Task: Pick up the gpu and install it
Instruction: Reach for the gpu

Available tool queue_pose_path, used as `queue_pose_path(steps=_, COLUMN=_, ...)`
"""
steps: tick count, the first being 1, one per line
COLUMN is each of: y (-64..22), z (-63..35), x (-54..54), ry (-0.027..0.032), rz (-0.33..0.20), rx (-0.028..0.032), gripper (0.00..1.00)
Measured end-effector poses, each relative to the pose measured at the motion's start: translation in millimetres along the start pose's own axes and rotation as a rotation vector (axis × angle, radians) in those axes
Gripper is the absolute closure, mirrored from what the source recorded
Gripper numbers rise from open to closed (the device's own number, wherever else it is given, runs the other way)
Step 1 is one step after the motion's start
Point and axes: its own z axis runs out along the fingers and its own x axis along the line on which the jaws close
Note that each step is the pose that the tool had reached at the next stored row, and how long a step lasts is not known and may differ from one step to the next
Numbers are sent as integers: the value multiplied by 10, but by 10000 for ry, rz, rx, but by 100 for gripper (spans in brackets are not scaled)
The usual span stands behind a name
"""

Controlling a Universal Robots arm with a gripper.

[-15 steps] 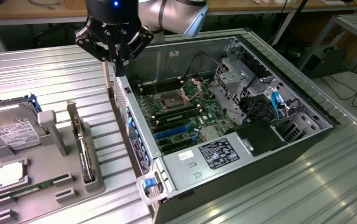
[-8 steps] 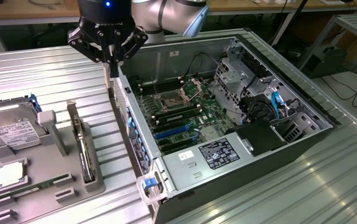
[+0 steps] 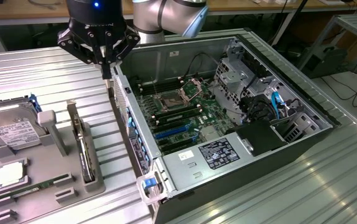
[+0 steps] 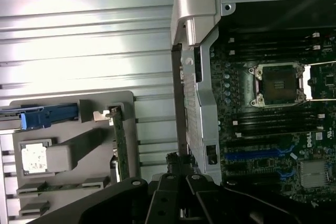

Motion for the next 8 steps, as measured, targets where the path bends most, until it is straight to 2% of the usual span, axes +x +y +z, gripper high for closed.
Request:
queue_pose_path(steps=7, y=-13, z=-3, x=122, ry=0, rz=1, rx=0, gripper=89)
queue_pose_path(steps=8, y=-21, z=-6, x=197, ry=1, rz=0, rx=0, gripper=89)
